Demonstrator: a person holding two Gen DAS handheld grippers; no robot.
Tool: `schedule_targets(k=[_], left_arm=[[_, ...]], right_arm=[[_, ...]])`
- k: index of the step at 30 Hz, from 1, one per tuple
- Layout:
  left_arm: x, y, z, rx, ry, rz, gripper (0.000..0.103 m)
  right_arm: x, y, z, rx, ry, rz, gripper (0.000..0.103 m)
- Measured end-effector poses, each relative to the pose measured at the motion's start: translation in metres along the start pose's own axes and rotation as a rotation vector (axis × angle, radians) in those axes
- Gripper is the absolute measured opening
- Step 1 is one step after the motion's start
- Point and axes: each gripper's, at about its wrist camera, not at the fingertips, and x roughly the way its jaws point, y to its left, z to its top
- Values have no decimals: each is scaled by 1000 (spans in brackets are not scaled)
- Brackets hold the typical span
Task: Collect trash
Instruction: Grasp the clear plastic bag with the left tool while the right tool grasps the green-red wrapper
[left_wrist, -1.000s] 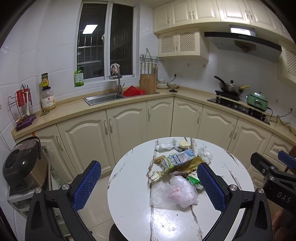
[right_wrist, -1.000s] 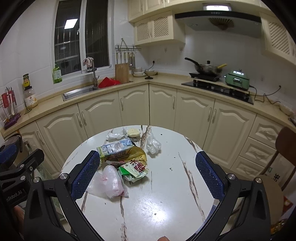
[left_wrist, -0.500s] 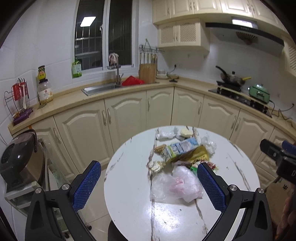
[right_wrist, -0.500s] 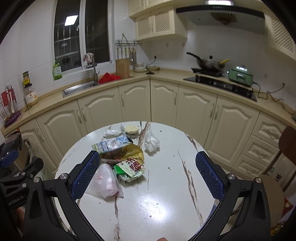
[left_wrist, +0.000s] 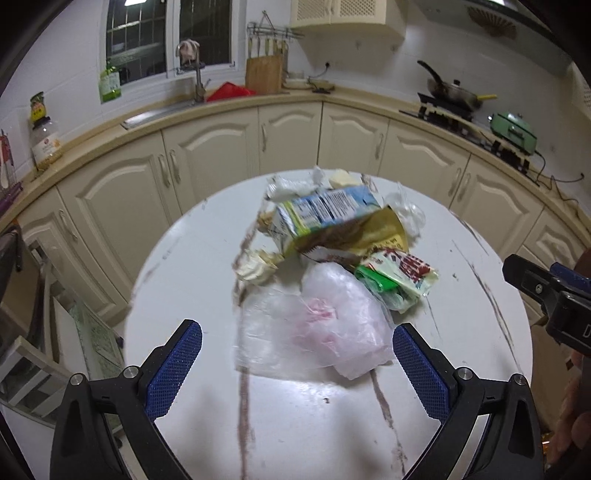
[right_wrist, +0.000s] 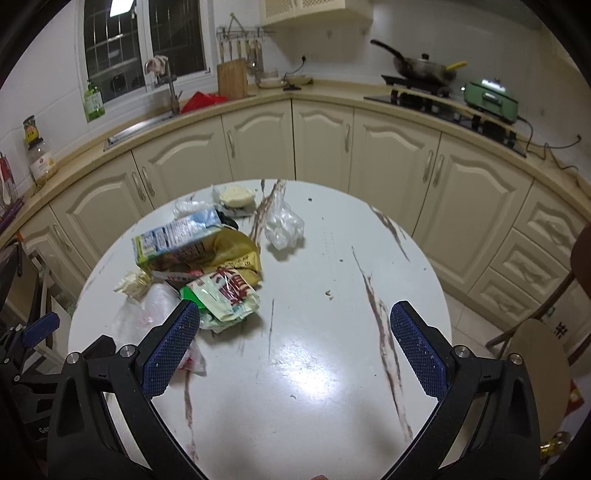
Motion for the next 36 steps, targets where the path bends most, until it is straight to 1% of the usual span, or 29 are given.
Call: schedule_targets(k=[4,6,8,11,12,13,15,17,19,20,21,22,25,28,30,32,35,36], left_arm=[[38,-7,4,-23,72,-26,101],[53,-7,8,-58,107,-59,101],[65,-8,11,-77,112,-75,101],[83,-6,11,-90,131,-75,100],[90,-4,11,-99,142,-75,96],[95,-2,10,-109,155,-79,88],[108,2,9,-133,178,-101,87],[108,4,10,-127,152,-104,83],[108,8,10,-112,146,-115,77],[108,11,10,-109,140,-125,76],[108,11,9,-104,136,-131,73],[108,13,7,-94,133,-139,67],[104,20,4,-76,117,-167,59],[102,26,3,-54,113,-166,55],[102,28,3,-48,113,-169,54],[100,31,2,-42,113,-174,54],[96,33,1,-39,114,-178,54],[93,34,-1,-42,114,-181,54]], right_arm=[[17,-7,-3,7,35,0,103],[25,-12,-4,16,50,-1,103],[31,-17,-4,24,63,-1,103],[38,-20,-3,25,77,-6,103],[40,-20,-3,25,81,-6,103],[42,-20,-2,24,84,-6,103],[46,-17,-2,18,90,-5,103],[50,-13,-2,5,98,0,103],[54,-8,0,-10,104,8,103],[57,-5,0,-18,107,12,103],[59,-2,1,-25,109,19,103],[61,2,2,-34,111,27,103],[70,12,3,-61,126,70,103],[82,24,3,-84,155,140,102],[90,34,3,-119,170,155,100],[97,45,3,-153,192,194,100],[111,60,2,-191,222,200,98],[116,64,1,-203,234,199,93]])
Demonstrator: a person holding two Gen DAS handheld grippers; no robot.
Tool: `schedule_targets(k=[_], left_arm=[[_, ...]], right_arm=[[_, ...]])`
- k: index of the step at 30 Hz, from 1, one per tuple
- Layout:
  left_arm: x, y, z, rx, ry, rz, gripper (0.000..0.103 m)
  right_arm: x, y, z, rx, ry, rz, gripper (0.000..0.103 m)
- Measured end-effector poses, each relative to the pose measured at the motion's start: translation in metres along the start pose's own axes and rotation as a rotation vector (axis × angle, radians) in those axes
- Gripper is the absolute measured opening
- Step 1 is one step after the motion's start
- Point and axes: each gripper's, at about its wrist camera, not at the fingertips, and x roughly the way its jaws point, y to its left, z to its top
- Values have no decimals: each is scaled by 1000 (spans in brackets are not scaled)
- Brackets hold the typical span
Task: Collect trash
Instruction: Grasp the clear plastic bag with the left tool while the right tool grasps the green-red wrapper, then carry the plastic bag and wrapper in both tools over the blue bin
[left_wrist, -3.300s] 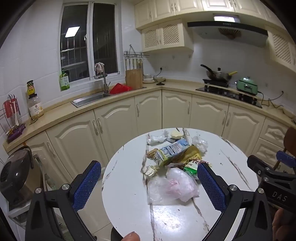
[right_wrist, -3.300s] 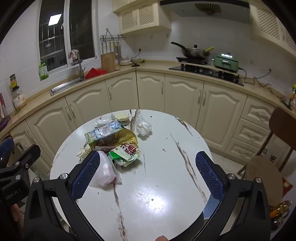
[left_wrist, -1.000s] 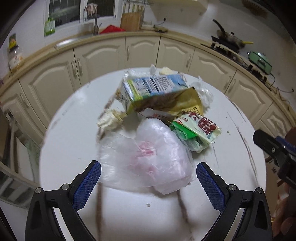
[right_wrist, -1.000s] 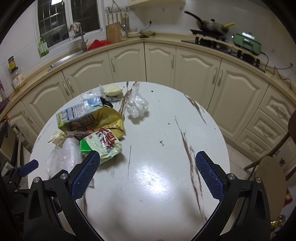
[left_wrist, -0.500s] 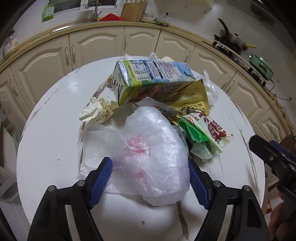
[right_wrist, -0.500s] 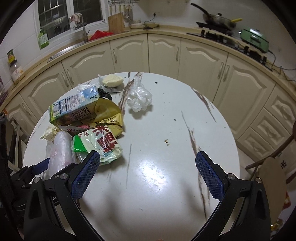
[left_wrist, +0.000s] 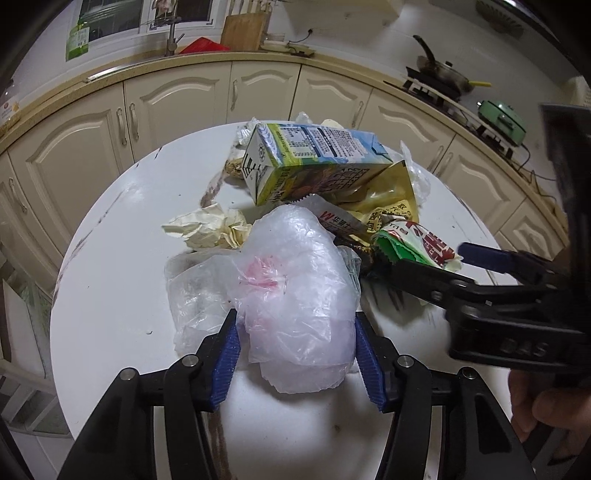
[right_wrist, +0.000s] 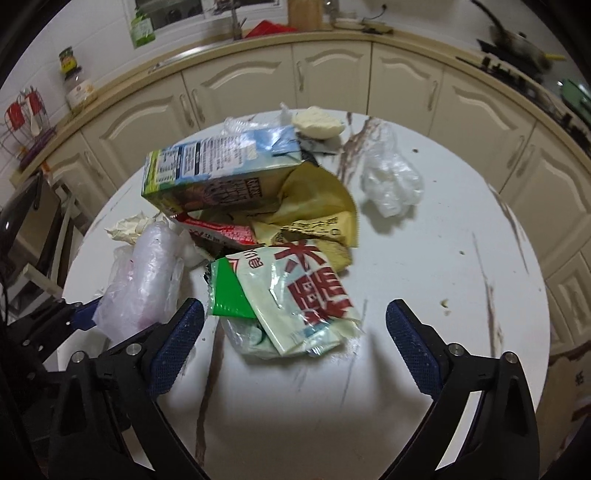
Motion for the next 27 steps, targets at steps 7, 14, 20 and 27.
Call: schedule_targets(k=[7,14,20,27], left_arm=[[-8,4,-2,-3,4,-14,53],[-17,4,-6,-17,2,-29,51],[-26,-2,-12,-11,0,-49,51],[-45,-24,-16,23,-21,-70,50]], right_arm=[[16,4,4,-8,23,36,79],[6,-11,-7,44,-12,99,77],[-16,-27,-23,99,-59,125,77],[-48,-53,-40,192,-118,180,77]])
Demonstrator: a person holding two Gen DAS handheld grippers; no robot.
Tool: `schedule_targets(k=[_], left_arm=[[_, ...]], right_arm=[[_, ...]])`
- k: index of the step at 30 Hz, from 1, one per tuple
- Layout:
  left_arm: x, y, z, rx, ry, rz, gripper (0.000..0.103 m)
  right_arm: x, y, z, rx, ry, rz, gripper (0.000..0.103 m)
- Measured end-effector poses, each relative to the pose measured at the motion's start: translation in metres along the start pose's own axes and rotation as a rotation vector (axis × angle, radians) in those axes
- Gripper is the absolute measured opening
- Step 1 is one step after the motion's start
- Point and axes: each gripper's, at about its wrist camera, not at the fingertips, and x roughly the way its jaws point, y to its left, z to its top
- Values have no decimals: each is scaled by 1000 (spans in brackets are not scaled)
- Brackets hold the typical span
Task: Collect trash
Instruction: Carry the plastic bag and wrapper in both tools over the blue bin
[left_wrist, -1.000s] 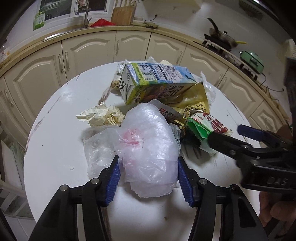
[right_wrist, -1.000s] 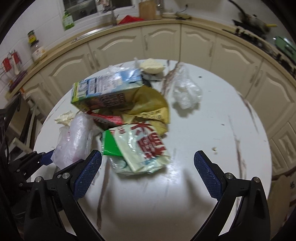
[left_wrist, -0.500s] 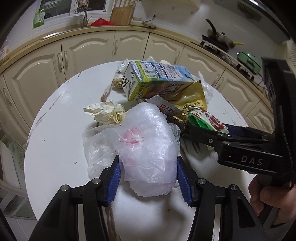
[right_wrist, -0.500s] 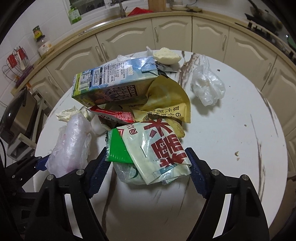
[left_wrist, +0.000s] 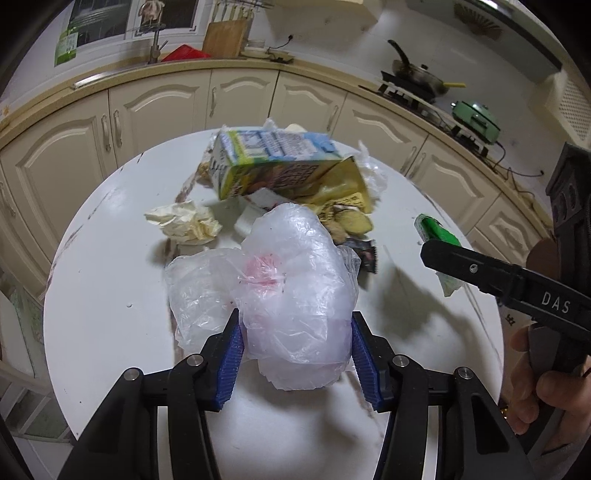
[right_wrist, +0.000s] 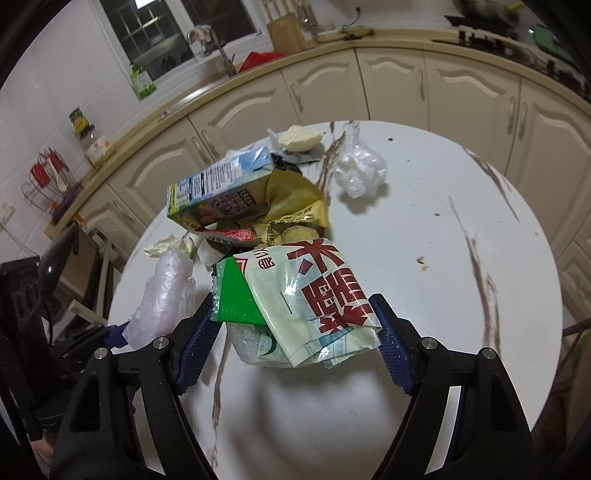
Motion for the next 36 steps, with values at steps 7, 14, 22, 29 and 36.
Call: schedule_targets(k=[7,14,22,29,36], left_arm=[[-19,-61,1,127,-88,2,50],[1,-152,-7,265,-62,-101,50],[62,-280,-31,442,46,-267,50],[144,-352,-62,510,181,-307,50],[281,-385,-92,500,373,-200,50]], right_arm=[[-49,-38,-10,71,-97,-8,77],[-117,-102,-31,156,-203,-130,78],[-164,-225,-84,391,-211,-316,78],[-140,-322,-151,612,-126,-351,78],[-65,-408,-218,790,22,-293,78]])
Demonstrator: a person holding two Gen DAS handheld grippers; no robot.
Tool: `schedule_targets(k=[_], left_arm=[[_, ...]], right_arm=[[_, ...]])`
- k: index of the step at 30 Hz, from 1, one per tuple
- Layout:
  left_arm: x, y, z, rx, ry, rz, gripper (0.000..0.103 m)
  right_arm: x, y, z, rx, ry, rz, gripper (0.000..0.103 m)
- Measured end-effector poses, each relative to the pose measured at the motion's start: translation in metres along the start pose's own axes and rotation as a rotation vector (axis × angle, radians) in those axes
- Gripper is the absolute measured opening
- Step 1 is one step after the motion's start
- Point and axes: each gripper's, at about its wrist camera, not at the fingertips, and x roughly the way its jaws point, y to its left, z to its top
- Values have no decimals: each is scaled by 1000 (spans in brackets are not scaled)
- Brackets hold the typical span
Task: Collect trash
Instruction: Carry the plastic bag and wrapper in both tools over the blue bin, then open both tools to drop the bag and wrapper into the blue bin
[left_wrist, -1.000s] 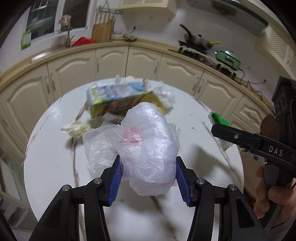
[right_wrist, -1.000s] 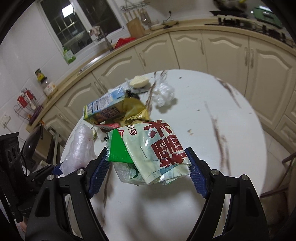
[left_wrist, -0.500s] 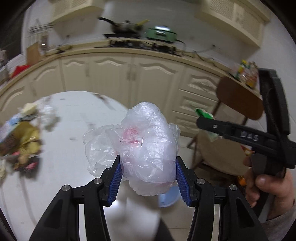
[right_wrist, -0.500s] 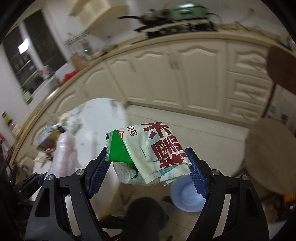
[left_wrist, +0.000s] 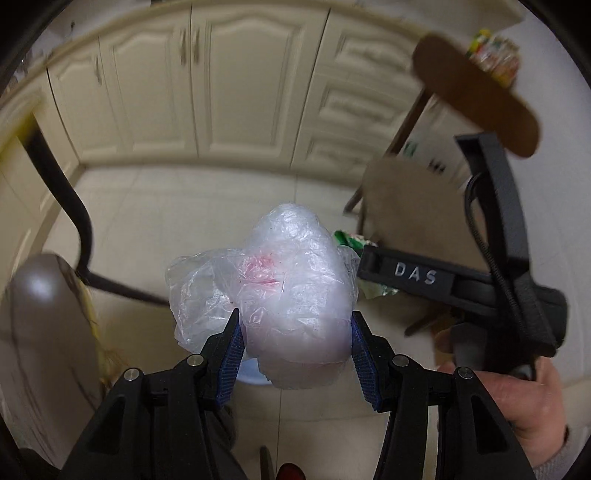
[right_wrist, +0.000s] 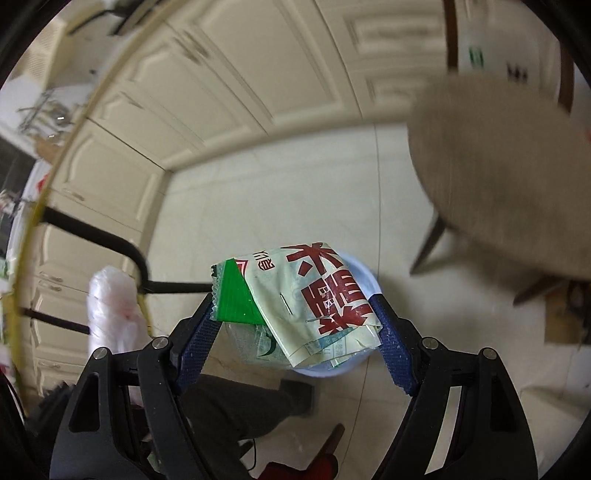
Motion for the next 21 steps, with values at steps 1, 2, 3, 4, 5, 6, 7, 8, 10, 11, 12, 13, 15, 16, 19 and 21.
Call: schedule_targets(k=[1,2,3,4,5,6,7,8,10,11,12,13,15,16,19,21], left_arm=[[21,4,6,-10,34,11,50],[34,6,11,-15,56,21,50],[53,10,18,-23,94,34,50],[71,17,25,-36,130,38,50],[82,18,31,-49,149,43,50],[96,23,38,-63,171,54,50],[106,26,44,-71,188,61,50],[118,33,49,-78,216,63,50],[143,43,61,-88,265,67,52],[151,45,63,-88,276,74,52],[159,47,64,-93,284,78,53],[165,51,68,-99,292,72,53],[176,58,75,-107,305,81,54],[177,59,73,-109,305,87,56],[187,56,79,-93,313,96,58],[185,54,76,-74,306,102,58]], right_arm=[[11,-8,1,12,18,5,78],[26,-17,0,28,41,9,78],[39,-23,-2,42,62,12,78],[52,-29,-2,58,86,21,78],[67,-35,-2,71,109,28,78],[80,-38,-2,85,131,36,78],[94,-41,-3,101,154,42,78],[103,-46,-3,113,170,47,78],[119,-55,-7,152,195,68,79],[127,-58,-8,174,207,79,79],[133,-62,-9,201,216,89,80],[138,-64,-9,218,222,92,82],[148,-70,-11,249,231,105,84],[151,-72,-13,258,236,105,92],[152,-73,-15,289,222,109,103],[150,-76,-18,302,215,104,103]])
